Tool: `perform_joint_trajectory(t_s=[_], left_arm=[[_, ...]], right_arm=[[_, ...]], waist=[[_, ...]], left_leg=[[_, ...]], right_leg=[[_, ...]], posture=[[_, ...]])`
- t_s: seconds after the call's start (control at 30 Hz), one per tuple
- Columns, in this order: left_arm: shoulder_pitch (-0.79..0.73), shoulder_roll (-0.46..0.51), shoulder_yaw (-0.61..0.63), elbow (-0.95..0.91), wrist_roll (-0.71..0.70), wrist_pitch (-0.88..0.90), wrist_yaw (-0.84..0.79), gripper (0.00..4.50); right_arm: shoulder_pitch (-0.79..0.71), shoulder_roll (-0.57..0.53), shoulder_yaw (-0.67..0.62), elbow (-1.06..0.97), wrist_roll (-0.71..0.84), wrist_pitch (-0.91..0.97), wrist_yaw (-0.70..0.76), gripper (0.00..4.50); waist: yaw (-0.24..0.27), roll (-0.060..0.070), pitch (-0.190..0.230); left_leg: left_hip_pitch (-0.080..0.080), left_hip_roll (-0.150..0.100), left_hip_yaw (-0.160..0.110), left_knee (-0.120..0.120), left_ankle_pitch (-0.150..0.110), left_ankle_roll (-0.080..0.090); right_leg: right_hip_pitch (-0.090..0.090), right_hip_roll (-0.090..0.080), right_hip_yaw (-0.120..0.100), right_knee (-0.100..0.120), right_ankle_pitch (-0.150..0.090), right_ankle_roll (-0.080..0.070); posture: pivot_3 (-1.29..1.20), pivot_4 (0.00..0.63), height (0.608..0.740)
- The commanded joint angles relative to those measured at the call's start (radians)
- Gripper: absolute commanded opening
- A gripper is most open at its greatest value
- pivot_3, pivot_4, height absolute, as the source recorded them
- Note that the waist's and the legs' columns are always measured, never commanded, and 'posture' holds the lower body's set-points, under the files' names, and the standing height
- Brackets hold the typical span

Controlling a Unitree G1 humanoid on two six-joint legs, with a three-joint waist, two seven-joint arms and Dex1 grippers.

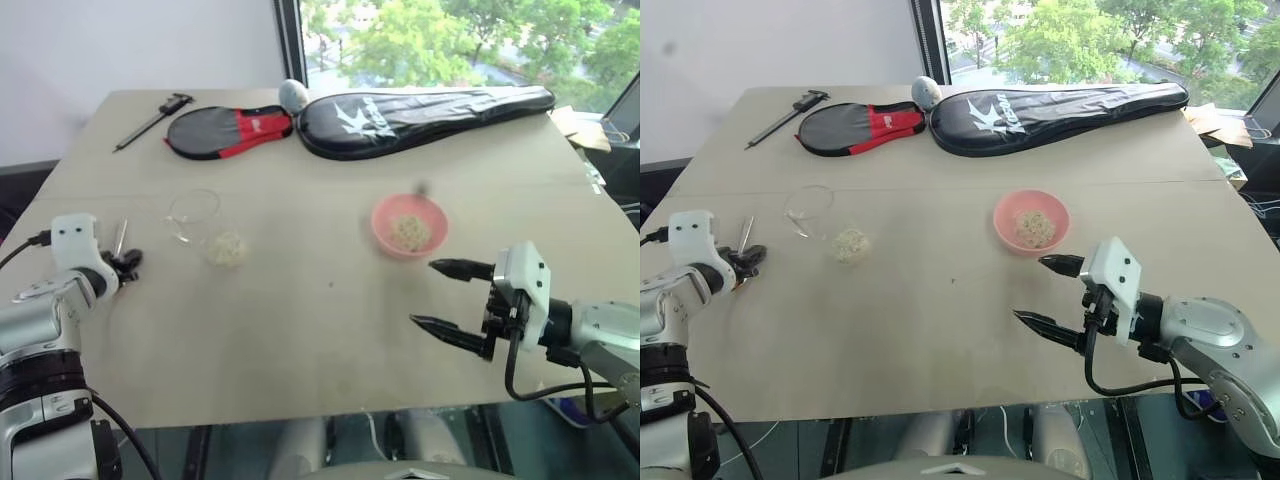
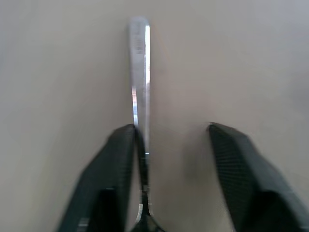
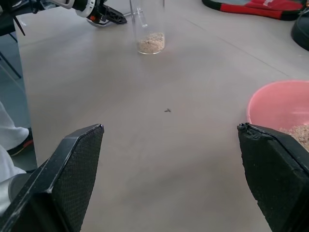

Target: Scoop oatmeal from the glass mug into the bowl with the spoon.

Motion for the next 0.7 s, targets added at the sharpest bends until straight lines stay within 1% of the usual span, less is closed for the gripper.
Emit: perform_joint_trajectory(t_s=[0.03, 0.07, 0.17, 0.27, 0.33, 0.43, 0.5, 0.53, 0.6, 0.7], left_arm=[[0.028, 0.002, 0.057, 0.065, 0.012, 0.035, 0.054, 0.26], [0.035, 0.001, 0.066, 0.069, 0.013, 0.030, 0.058, 0.05], [0.044, -0.012, 0.101, 0.066, 0.001, 0.013, 0.071, 0.05], [0.039, -0.026, 0.174, 0.037, -0.025, -0.077, 0.082, 0.05], [0.029, -0.029, 0.218, -0.017, -0.049, -0.146, 0.074, 0.05], [0.007, -0.038, 0.264, -0.099, -0.095, -0.207, 0.048, 0.05], [-0.042, -0.039, 0.298, -0.212, -0.162, -0.269, 0.011, 0.05], [-0.059, -0.036, 0.305, -0.250, -0.181, -0.290, -0.001, 0.05], [-0.087, -0.025, 0.300, -0.301, -0.209, -0.296, -0.023, 0.05], [-0.206, 0.010, 0.240, -0.390, -0.282, -0.251, -0.058, 0.05]], right_arm=[[-0.008, -0.005, -0.040, -0.027, 0.009, -0.015, -0.001, 4.50], [-0.013, -0.006, -0.041, -0.031, 0.013, -0.010, -0.005, 4.50], [-0.028, -0.008, -0.038, -0.034, 0.020, 0.001, -0.013, 4.50], [-0.053, -0.010, -0.032, -0.023, 0.023, 0.011, -0.014, 4.50], [-0.066, -0.012, -0.035, -0.011, 0.028, 0.014, -0.012, 4.50], [-0.083, -0.009, -0.045, 0.004, 0.044, 0.023, -0.014, 4.50], [-0.100, -0.004, -0.051, 0.027, 0.060, 0.029, -0.011, 4.50], [-0.106, -0.003, -0.052, 0.035, 0.063, 0.030, -0.009, 4.50], [-0.118, -0.002, -0.051, 0.050, 0.068, 0.031, -0.004, 4.50], [-0.184, 0.015, -0.055, 0.096, 0.101, 0.044, -0.012, 4.50]], waist=[[-0.006, 0.000, 0.000], [-0.006, 0.000, 0.000], [-0.007, 0.001, 0.000], [-0.004, 0.001, 0.000], [-0.001, 0.000, 0.000], [0.005, -0.007, 0.001], [0.010, -0.009, 0.001], [0.017, -0.012, 0.002], [0.024, -0.013, 0.002], [0.025, -0.012, 0.002]], left_leg=[[0.001, 0.000, 0.001, -0.001, 0.000, 0.000], [0.002, 0.000, 0.002, -0.001, 0.000, 0.000], [0.002, 0.000, 0.002, -0.002, 0.000, -0.001], [0.002, 0.000, 0.003, -0.002, 0.002, -0.003], [0.001, 0.000, 0.003, -0.002, 0.002, -0.003], [-0.002, 0.000, 0.002, -0.002, 0.002, -0.003], [-0.003, 0.000, 0.001, -0.002, 0.002, -0.004], [-0.004, 0.000, 0.001, -0.002, 0.002, -0.004], [-0.006, 0.000, 0.001, -0.001, 0.002, -0.004], [-0.006, -0.002, 0.001, -0.001, 0.002, -0.004]], right_leg=[[0.000, -0.001, 0.000, 0.000, 0.000, 0.000], [0.000, -0.001, 0.000, 0.001, 0.000, 0.000], [0.000, -0.001, 0.000, 0.000, 0.000, 0.000], [0.000, -0.002, 0.000, 0.000, 0.000, 0.000], [-0.001, -0.002, -0.001, 0.000, 0.000, 0.000], [-0.004, -0.002, -0.001, 0.000, 0.000, 0.000], [-0.004, -0.003, -0.002, -0.001, 0.000, 0.000], [-0.004, -0.003, -0.003, -0.002, 0.000, 0.000], [-0.005, -0.003, -0.004, -0.003, 0.000, 0.000], [-0.005, -0.004, -0.004, -0.003, 0.000, 0.000]], posture=[[0.00, 0.150, 0.740], [0.00, 0.150, 0.740], [0.00, 0.150, 0.740], [0.00, 0.150, 0.740], [0.00, 0.150, 0.740], [0.00, 0.150, 0.740], [0.00, 0.150, 0.740], [0.00, 0.150, 0.740], [0.00, 0.150, 0.740], [0.00, 0.150, 0.740]])
